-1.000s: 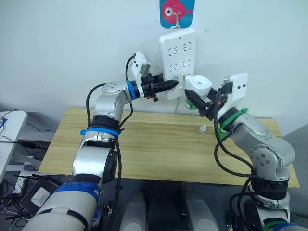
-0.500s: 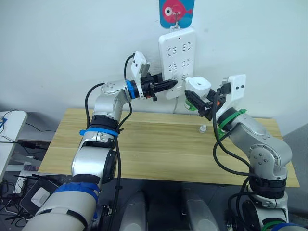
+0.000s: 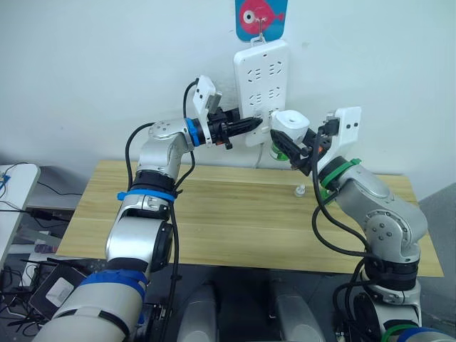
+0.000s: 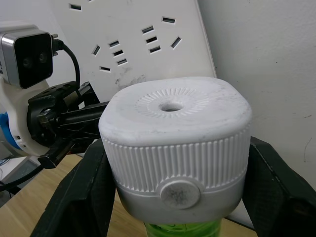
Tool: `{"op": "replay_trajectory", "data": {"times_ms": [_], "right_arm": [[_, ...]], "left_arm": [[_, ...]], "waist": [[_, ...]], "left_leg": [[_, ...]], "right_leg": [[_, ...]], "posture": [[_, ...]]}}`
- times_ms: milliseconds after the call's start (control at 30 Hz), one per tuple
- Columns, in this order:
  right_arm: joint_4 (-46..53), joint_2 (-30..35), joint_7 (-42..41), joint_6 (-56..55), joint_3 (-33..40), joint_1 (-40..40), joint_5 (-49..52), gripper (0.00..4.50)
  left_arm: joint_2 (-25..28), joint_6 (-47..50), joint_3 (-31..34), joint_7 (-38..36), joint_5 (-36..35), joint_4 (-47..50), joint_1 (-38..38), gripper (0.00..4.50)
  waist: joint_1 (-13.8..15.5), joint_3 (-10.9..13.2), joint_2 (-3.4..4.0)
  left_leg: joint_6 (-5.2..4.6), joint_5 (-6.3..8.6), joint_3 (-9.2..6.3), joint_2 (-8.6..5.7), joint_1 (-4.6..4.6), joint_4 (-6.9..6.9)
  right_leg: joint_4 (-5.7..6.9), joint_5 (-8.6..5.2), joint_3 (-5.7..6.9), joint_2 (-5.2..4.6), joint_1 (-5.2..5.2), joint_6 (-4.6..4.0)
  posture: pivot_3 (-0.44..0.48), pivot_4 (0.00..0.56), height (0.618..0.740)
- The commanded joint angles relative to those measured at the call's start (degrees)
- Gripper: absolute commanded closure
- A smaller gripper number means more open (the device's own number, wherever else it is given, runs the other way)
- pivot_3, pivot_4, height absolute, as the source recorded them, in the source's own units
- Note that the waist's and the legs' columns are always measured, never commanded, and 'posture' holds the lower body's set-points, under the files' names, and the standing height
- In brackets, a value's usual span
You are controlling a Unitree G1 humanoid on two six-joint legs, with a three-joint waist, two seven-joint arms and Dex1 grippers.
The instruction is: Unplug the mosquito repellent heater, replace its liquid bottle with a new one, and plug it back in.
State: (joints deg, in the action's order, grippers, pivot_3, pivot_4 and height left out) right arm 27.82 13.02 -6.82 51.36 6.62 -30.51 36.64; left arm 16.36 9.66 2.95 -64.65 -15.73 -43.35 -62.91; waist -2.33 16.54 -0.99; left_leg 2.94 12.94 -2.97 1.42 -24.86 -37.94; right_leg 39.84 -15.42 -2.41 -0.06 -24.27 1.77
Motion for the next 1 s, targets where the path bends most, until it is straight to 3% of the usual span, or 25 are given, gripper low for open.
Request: {"op": "replay_trajectory", "data": {"times_ms": [33,200,533,933,1000], "right_arm": [[0.87,0.38,0.44,-1.18,-1.65,-2.74,-1.87,1.47],[-1.23,3.24,-0.59,-6.44,-8.97,-4.17,-11.59,1.47],[-4.49,-7.60,4.33,-3.86,-3.30,-7.61,-8.78,1.47],[-4.35,-6.10,3.09,-5.12,-6.29,-7.64,-13.81,1.47],[-3.52,-5.65,2.41,-4.80,-5.75,-7.02,-13.26,0.71]], "left_arm": [[-0.89,-0.64,-0.48,-1.27,-0.97,2.81,-0.29,3.18],[-1.53,-0.43,-0.68,-1.13,-1.12,3.24,-0.10,3.18],[-2.03,-0.28,-0.52,-1.03,-1.22,3.46,-0.30,3.18],[-1.97,-1.35,-0.12,-0.14,-0.40,3.17,-0.24,3.18],[-1.79,-2.36,0.04,0.65,0.31,1.90,-0.63,3.18]], "waist": [[-0.04,0.00,0.00],[-0.16,0.00,0.00],[-0.63,0.00,0.00],[-0.91,0.00,0.00],[-0.87,0.00,0.00]], "left_leg": [[0.00,0.00,0.00,0.00,0.00,0.00],[0.00,0.00,0.03,-0.01,0.00,-0.01],[0.02,-0.03,0.01,0.04,0.02,-0.11],[0.01,-0.09,0.01,0.04,0.05,-0.11],[0.01,-0.09,0.00,0.04,0.05,-0.11]], "right_leg": [[0.00,0.00,0.00,0.00,0.00,0.00],[0.02,0.00,-0.01,0.02,-0.02,0.00],[0.16,0.01,-0.05,0.06,-0.02,-0.02],[0.22,0.08,-0.04,0.12,-0.03,-0.12],[0.22,0.08,-0.03,0.12,-0.03,-0.12]], "posture": [[-0.032,0.237,0.740],[-0.032,0.237,0.740],[-0.025,0.232,0.740],[-0.023,0.231,0.740],[-0.028,0.232,0.740]]}}
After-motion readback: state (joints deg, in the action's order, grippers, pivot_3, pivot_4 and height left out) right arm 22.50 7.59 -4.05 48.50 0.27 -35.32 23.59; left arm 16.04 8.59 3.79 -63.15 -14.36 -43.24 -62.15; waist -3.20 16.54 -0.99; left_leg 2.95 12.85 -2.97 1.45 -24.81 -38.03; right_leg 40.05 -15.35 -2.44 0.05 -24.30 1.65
